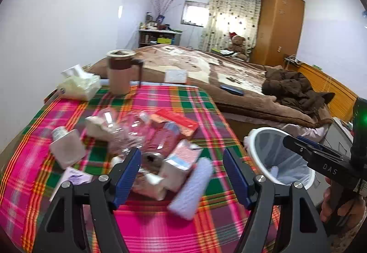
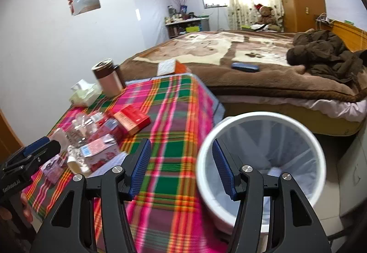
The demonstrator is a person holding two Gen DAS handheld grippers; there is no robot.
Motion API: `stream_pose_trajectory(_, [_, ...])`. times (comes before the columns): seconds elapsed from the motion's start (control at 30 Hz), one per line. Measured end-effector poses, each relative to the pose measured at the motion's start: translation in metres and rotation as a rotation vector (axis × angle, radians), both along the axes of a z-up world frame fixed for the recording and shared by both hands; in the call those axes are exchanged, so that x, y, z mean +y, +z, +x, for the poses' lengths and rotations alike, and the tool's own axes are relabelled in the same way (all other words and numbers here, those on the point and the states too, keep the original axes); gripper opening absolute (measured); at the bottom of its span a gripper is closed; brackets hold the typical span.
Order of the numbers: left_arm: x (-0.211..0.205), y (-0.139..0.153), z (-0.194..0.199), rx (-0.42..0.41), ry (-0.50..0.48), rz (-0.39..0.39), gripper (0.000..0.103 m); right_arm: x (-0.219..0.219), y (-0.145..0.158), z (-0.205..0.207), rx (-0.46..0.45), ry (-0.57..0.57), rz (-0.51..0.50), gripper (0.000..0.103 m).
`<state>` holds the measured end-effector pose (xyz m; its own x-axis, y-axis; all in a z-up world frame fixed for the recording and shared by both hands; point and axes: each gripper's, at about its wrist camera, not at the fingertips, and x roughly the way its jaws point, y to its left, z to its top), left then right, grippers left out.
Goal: Collect trash
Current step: 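Move both tools back over the table toward the remaining trash, then grasp the purple juice box with the left tool while the right tool grasps another foam sleeve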
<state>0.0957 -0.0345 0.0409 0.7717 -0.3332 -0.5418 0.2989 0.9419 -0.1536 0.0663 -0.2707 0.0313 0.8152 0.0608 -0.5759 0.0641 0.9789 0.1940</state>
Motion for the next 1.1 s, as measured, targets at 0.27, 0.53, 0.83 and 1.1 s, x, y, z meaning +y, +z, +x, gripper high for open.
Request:
stream_pose_trajectory(0.27, [0.054, -0.016, 0.001, 0.029, 0.112, 0.014, 0.076, 0.042, -0.021, 0.009, 0.069, 0.081, 0.049, 0.057])
stream_pose_trajectory(0.53, [0.101, -0.037, 0.002, 0.080, 0.200, 0.014, 0.076, 0.074, -0.034, 0.017, 0.121, 0.122, 0.040, 0.057])
stream_pose_trajectory(0.83, [0.121, -0.057, 0.015, 0.147, 0.207, 0.005, 0.083, 0.098, -0.050, 0.028, 0.193, 0.141, 0.048, 0.057])
stream_pose_trajectory(1.1, [0.124, -0.072, 0.022, 0.189, 0.204, 0.033, 0.083, 0.110, -0.055, 0.035, 0.212, 0.123, 0.052, 0.063])
